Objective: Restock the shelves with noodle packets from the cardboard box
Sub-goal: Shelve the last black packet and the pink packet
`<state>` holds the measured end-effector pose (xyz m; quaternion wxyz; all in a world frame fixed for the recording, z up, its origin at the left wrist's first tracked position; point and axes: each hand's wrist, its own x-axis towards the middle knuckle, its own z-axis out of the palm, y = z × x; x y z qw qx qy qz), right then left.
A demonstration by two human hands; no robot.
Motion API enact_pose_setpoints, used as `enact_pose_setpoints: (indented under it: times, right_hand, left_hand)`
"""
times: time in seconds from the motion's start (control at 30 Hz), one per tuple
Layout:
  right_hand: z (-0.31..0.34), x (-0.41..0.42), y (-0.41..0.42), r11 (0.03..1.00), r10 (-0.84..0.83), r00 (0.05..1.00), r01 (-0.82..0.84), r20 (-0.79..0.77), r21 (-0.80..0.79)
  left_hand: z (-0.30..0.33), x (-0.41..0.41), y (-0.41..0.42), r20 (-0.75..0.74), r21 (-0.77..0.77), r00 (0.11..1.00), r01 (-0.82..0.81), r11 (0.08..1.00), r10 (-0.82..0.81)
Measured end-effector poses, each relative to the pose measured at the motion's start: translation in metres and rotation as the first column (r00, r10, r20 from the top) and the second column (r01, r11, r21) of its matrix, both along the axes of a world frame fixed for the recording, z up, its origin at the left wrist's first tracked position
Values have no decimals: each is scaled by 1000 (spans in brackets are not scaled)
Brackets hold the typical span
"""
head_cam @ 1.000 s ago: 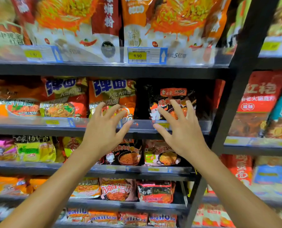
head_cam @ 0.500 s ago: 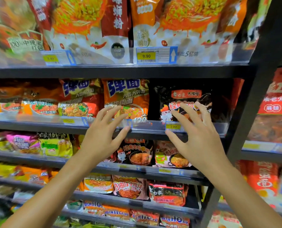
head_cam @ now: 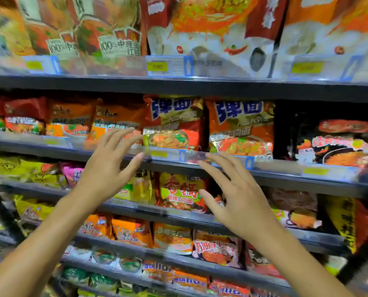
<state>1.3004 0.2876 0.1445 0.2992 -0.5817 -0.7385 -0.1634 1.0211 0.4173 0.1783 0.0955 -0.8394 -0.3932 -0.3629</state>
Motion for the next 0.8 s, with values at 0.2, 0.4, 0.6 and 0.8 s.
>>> enact_pose_setpoints:
  times: [0.2, 0.4, 0.6, 0.8]
  right_hand:
    - [26, -106, 75, 994, -98, 995, 99, 6, -39]
    - [38, -148, 116, 913, -344, 938, 346, 48, -217]
    - [36, -138, 114, 863, -429, 894, 449, 132, -234]
    - [33, -141, 120, 883, -434, 896, 443, 89, -155]
  left_hand:
    - [-1, -100, 68, -102, -4, 993, 52, 999, -52]
    - [16, -99, 107, -263, -48, 958, 105, 993, -114]
    - [6, -67, 106, -334, -42, 940, 66, 997, -76]
    - [8, -58, 93, -328, -105, 943, 24, 994, -57]
